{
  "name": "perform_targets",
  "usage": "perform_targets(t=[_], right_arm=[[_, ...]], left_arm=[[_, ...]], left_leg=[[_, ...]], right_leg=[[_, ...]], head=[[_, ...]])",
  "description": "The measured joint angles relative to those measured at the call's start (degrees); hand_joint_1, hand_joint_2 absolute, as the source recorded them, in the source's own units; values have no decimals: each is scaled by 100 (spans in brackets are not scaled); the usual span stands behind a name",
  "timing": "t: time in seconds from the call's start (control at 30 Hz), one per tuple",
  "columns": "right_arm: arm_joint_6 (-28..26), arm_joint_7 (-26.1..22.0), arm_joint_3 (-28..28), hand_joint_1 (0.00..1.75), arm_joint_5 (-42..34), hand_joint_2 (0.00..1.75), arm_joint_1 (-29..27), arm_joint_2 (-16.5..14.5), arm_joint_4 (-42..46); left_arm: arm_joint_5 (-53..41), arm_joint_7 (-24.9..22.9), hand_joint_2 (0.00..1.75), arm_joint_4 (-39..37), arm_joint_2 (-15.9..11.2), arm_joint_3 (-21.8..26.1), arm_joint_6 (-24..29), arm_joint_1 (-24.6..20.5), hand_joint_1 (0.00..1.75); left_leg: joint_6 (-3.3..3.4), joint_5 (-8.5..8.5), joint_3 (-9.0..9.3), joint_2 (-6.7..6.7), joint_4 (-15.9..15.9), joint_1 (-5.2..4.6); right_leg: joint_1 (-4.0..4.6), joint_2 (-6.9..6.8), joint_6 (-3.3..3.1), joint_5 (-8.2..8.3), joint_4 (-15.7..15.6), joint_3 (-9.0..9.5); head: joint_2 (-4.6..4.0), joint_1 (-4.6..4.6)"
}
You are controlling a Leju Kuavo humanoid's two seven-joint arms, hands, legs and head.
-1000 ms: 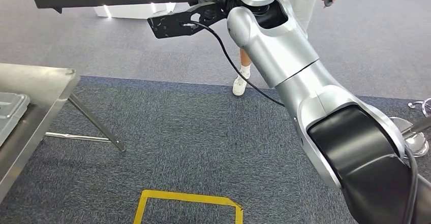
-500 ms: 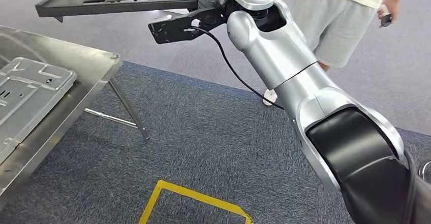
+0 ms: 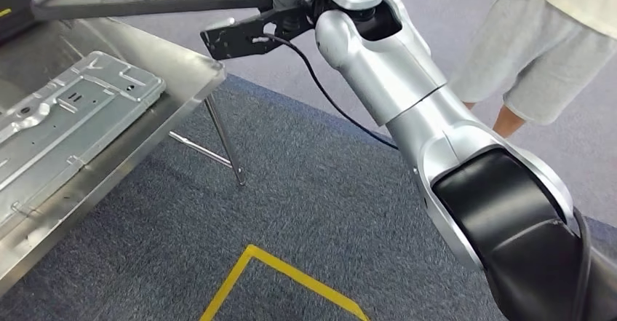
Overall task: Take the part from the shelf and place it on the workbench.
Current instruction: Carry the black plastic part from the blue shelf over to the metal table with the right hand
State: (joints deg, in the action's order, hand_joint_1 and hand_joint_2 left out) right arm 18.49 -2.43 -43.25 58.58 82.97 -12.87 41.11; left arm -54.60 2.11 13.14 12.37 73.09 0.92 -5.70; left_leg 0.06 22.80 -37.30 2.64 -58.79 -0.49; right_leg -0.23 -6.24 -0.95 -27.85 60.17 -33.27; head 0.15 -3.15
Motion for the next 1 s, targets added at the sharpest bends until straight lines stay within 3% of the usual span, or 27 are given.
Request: perform_targets(t=[0.03,0.1,0.17,0.2,0.23,0.27,0.33,0.4,0.47,0.53,0.57,0.63,0.67,0.7,0.77,0.8,0.83,0.9,0.97,1.0], right_arm=[[-1,1,-8,175,1,175,-2,-5,-2],[-3,9,-20,175,7,175,-4,-8,-5],[6,14,-28,175,26,175,-19,7,-8],[13,9,-36,175,37,175,-36,17,-9],[20,0,-47,175,46,175,-61,26,-14],[24,-15,-60,175,50,175,-85,33,-21],[24,-50,-83,175,43,175,-112,37,-34],[26,-73,-99,175,26,175,-113,42,-40],[29,-85,-117,175,12,175,-115,46,-43],[29,-93,-138,175,5,175,-115,40,-45],[27,-93,-146,175,3,175,-115,34,-45],[25,-97,-150,175,-4,175,-99,26,-49],[24,-102,-151,175,-8,175,-91,24,-53],[23,-110,-153,175,-13,175,-83,24,-59],[17,-123,-164,175,-24,175,-84,20,-84],[13,-127,-170,175,-31,175,-85,16,-102],[8,-131,-175,175,-38,175,-85,11,-120],[-3,-137,-177,175,-48,175,-81,6,-149],[-11,-139,-179,175,-55,175,-76,8,-175],[-13,-140,-181,175,-59,175,-75,3,-186]], left_arm=[[-1,-13,175,0,-2,0,4,3,0],[-1,-28,175,0,-4,0,11,6,0],[-1,-29,175,0,-3,-1,15,-4,0],[2,-34,175,0,-2,0,16,-11,0],[4,-48,175,0,-1,1,16,-17,0],[8,-68,175,0,1,1,13,-20,0],[12,-113,175,0,2,2,7,-22,0],[12,-136,175,-1,8,2,7,-23,0],[22,-147,175,-2,14,2,7,-26,0],[38,-155,175,-4,15,2,7,-16,0],[42,-157,175,-4,15,3,6,-8,0],[34,-158,175,-4,15,3,1,-4,0],[25,-158,175,-4,14,2,-3,-5,0],[16,-157,175,-4,13,2,-7,-5,0],[7,-150,175,-4,11,2,-9,-8,0],[8,-148,175,-4,10,2,-9,-7,0],[8,-146,175,-4,10,2,-8,-4,0],[9,-149,175,-4,9,2,-3,2,0],[8,-152,175,-4,9,1,-1,0,0],[8,-155,175,-4,9,1,-1,0,0]], left_leg=[[35,-6,16,-56,27,9],[106,-22,68,-166,88,32],[165,-26,99,-275,111,39],[184,-24,100,-337,108,36],[193,-19,101,-416,101,32],[197,-14,101,-502,89,30],[192,5,102,-673,49,30],[163,35,79,-821,-6,30],[106,42,24,-946,-40,61],[35,22,-14,-1067,-28,98],[3,35,-25,-1018,-44,95],[-60,197,-156,-697,-321,80],[-93,344,-302,-502,-624,83],[-124,498,-492,-392,-987,97],[-169,617,-771,-324,-1475,131],[-186,531,-767,-305,-1431,147],[-199,361,-645,-271,-1174,160],[-195,45,-255,-67,-407,150],[-114,-45,-52,45,-19,100],[-59,-33,-44,-3,-17,71]], right_leg=[[-11,-12,32,-20,1,11],[-35,181,75,-158,181,-43],[-46,485,78,-454,787,-336],[-45,558,74,-586,1148,-534],[-45,592,71,-637,1417,-701],[-45,607,65,-578,1503,-791],[-46,654,36,-216,1145,-713],[-63,896,-3,139,476,-468],[-63,1079,-7,238,126,-324],[-50,985,-9,236,62,-278],[-52,909,-27,247,19,-244],[-72,750,-72,265,-66,-171],[-61,674,-91,262,-84,-146],[-53,596,-104,253,-89,-135],[-44,427,-107,226,-85,-123],[-44,345,-98,210,-83,-114],[-44,270,-85,190,-79,-99],[-26,144,-32,135,-62,-62],[0,49,29,89,-44,-36],[7,5,57,75,-42,-24]], head=[[0,0],[0,2],[0,4],[0,6],[0,5],[0,5],[0,6],[-1,4],[0,3],[0,3],[0,2],[0,-1],[0,-2],[0,-3],[0,-4],[0,-4],[0,-4],[0,-3],[0,8],[0,13]])
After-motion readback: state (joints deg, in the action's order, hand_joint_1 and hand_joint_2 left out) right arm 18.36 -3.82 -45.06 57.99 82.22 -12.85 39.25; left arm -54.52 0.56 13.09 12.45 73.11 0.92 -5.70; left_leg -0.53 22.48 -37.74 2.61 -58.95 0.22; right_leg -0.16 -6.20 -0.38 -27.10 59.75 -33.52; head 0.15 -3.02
